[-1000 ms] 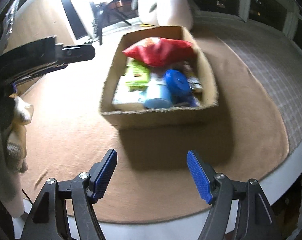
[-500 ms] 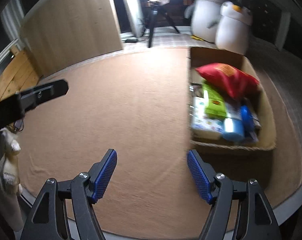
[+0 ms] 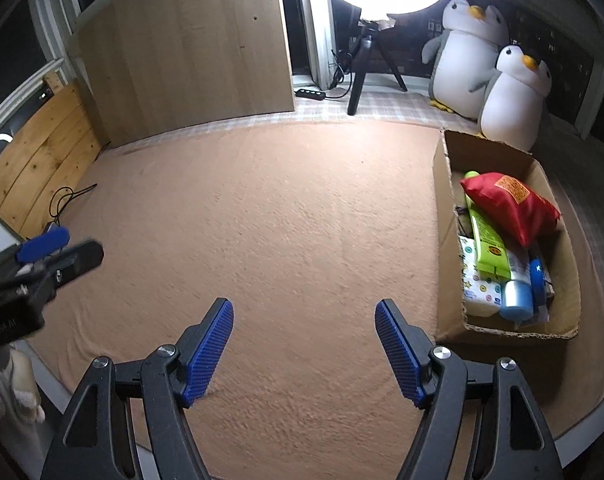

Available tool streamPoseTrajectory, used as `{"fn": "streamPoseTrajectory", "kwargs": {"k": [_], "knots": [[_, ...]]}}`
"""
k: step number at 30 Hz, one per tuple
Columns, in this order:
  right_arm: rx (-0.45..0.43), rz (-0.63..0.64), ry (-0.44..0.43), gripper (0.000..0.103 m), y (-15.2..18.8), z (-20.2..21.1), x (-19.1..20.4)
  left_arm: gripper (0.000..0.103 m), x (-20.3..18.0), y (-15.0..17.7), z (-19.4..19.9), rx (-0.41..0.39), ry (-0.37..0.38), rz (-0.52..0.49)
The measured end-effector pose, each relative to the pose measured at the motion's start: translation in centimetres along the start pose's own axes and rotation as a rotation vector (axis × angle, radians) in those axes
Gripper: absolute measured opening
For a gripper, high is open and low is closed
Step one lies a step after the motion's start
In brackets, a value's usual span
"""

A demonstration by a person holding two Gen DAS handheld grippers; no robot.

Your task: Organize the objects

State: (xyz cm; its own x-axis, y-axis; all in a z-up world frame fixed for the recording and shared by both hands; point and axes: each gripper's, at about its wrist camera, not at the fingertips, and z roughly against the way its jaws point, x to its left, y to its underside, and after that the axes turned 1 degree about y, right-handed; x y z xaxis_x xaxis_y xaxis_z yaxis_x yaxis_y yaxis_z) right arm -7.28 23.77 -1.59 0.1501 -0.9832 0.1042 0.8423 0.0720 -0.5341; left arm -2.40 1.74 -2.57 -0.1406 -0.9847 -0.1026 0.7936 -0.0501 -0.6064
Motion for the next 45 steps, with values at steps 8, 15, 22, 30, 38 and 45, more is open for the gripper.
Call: {"fn": "streamPoseTrajectory", "kwargs": {"k": [8, 15, 22, 30, 38, 45], "knots": [[-0.019, -0.002, 0.004, 0.071, 0.0, 0.0, 1.2, 0.091, 1.9, 1.4, -0.8, 0.034, -0.014, 0.062], [-0.03, -0.006, 0.004, 0.072, 0.1, 0.2, 1.9, 0.092, 2.1, 1.6, -1.5, 0.044, -0.025, 0.06], [-0.036, -0.002, 0.003, 0.074, 0.1, 0.1, 2.1, 0.092, 2.0, 1.7, -2.0, 0.057, -0.023, 0.059], [-0.032, 0.003, 0.003, 0.075, 0.1, 0.0, 2.4, 0.092, 1.9, 1.6, -2.2, 0.061, -0.021, 0.066], [-0.032, -0.007, 0.003, 0.075, 0.0, 0.0, 2.2, 0.093, 1.8, 1.5, -2.4, 0.065, -0.021, 0.058], [-0.032, -0.008, 0.003, 0.076, -0.1, 0.0, 2.0, 0.093, 1.8, 1.4, -2.5, 0.067, -0.021, 0.058]]}}
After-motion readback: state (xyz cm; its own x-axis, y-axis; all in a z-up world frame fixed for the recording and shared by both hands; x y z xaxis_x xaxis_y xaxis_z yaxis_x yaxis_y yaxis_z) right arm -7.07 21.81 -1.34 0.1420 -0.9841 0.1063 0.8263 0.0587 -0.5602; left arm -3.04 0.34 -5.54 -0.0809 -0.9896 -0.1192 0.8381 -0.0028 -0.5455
